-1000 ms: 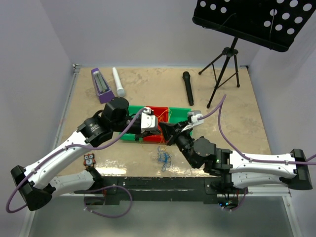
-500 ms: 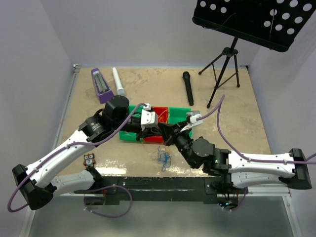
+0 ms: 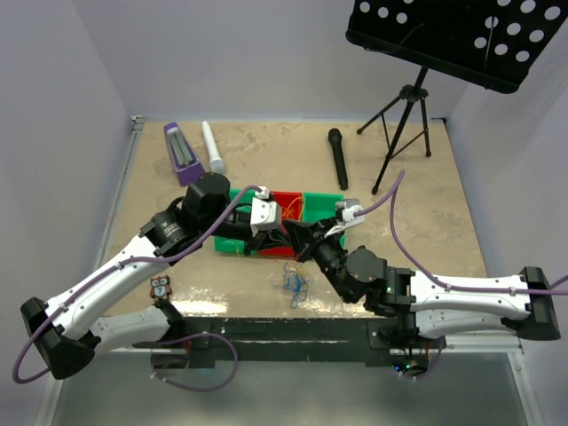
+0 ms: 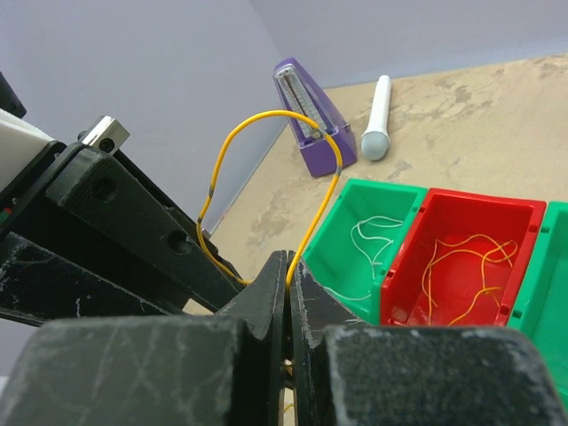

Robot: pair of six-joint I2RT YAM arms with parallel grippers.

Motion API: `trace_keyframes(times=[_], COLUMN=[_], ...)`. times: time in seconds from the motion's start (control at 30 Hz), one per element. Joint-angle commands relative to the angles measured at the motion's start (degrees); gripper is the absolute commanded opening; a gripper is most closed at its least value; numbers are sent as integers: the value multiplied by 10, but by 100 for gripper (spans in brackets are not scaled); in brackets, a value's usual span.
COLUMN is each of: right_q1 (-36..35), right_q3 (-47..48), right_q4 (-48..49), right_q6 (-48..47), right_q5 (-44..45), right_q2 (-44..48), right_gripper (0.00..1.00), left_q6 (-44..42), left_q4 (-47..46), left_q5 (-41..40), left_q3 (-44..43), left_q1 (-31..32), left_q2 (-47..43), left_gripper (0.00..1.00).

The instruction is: Untangle the cables

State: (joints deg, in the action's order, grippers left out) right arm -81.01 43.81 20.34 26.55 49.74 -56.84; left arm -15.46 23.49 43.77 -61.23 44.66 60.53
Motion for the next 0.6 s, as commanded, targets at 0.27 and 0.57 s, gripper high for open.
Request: trace_keyframes(times=[0.27, 0.57], right_q1=[-3, -4], right_q3=[24, 29], right_q4=[15, 19], right_q6=[-4, -4], right_q5=[1, -4], right_q2=[-5, -7], right_gripper=[0, 0], left_q6=[34, 70], left_q4=[-29, -71], left_q5=[62, 47], left_q3=[10, 32], left_q1=[-4, -5], left_q2=[-25, -30], left_gripper=[14, 17])
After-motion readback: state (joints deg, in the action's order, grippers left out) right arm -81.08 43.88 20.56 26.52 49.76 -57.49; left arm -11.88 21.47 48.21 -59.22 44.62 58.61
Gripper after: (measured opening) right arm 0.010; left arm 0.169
